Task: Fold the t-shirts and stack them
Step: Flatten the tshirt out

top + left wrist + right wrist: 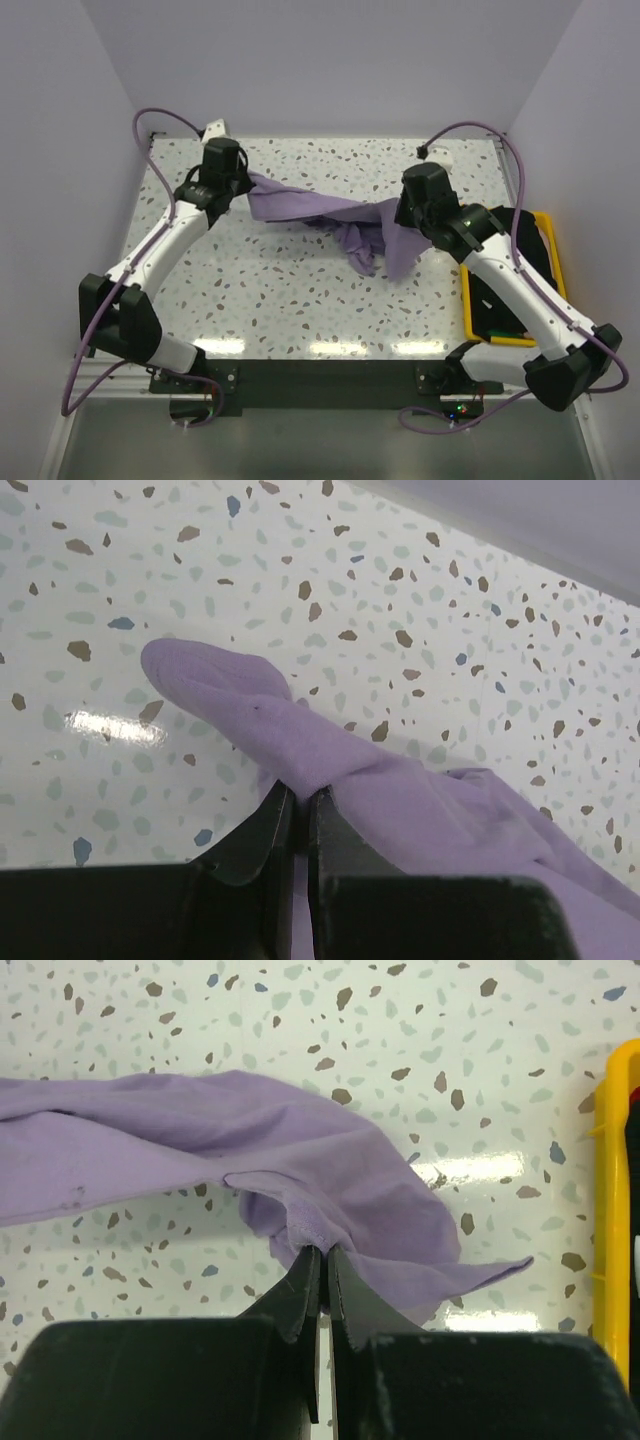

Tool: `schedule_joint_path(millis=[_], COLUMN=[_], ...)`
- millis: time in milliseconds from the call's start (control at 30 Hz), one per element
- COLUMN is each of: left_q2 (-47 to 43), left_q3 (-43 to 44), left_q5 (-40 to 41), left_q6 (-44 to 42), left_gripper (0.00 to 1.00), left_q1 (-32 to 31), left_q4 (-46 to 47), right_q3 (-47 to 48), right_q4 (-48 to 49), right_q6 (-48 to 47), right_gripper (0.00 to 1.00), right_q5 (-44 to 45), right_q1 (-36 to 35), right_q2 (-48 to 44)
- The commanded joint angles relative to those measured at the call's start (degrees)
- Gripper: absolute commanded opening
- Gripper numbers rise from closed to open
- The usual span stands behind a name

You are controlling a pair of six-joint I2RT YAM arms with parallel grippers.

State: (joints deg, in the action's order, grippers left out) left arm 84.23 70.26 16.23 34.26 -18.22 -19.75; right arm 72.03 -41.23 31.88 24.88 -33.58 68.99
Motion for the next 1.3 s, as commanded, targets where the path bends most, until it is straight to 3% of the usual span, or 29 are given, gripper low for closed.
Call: schedule_joint_path(millis=[0,233,433,567,700,833,900,933,967,1033,1267], left_q2=[-1.79,5.06,12.88,12.90,9.83,5.70,5.07,4.98,5.42,7.08,4.73], left_q3=[4.44,16.03,35.45,42.50,38.49,27.59,21.28,19.32,17.74,14.48,-3.77], left_q5=[1.18,-3.22,-5.24,-5.07,-4.01,-4.01,-4.88,-5.15,-6.37,-7.61,-9.82], left_q6=[-2.88,-4.55,-6.22,-7.54,-7.98,-7.11,-6.49,-6.31,-6.14,-5.35,1.15], left_gripper=[0.00,0.00,0.00,0.00,0.00,0.01,0.13,0.44,0.59,0.79,0.81], left_q1=[1.95,5.65,6.79,7.32,8.02,8.46,8.72,8.73,8.81,8.99,8.90], left_q4=[-0.47,-1.35,-6.35,-8.37,-8.29,-7.15,-7.06,-7.06,-6.97,-7.76,-3.90], right_q3=[6.53,24.89,60.96,68.77,54.05,24.57,15.64,7.68,3.95,-3.08,-9.98], right_q4=[-0.87,2.29,-4.90,-6.32,-3.95,0.88,2.55,3.52,4.57,6.51,11.96], right_q6=[-3.04,-9.72,-15.87,-18.34,-15.63,-8.87,-5.80,-4.90,-4.11,-2.44,-0.33], right_gripper=[0.00,0.00,0.00,0.00,0.00,0.00,0.00,0.00,0.00,0.00,0.04], right_q5=[1.76,0.61,2.10,3.07,1.05,-5.00,-8.17,-8.79,-9.15,-10.99,-15.22], right_q1=[1.94,8.97,10.82,10.82,10.82,10.73,10.56,10.38,10.47,10.38,10.29], right_q2=[2.89,17.04,29.35,29.45,20.59,8.99,4.32,3.35,2.47,3.60,12.30])
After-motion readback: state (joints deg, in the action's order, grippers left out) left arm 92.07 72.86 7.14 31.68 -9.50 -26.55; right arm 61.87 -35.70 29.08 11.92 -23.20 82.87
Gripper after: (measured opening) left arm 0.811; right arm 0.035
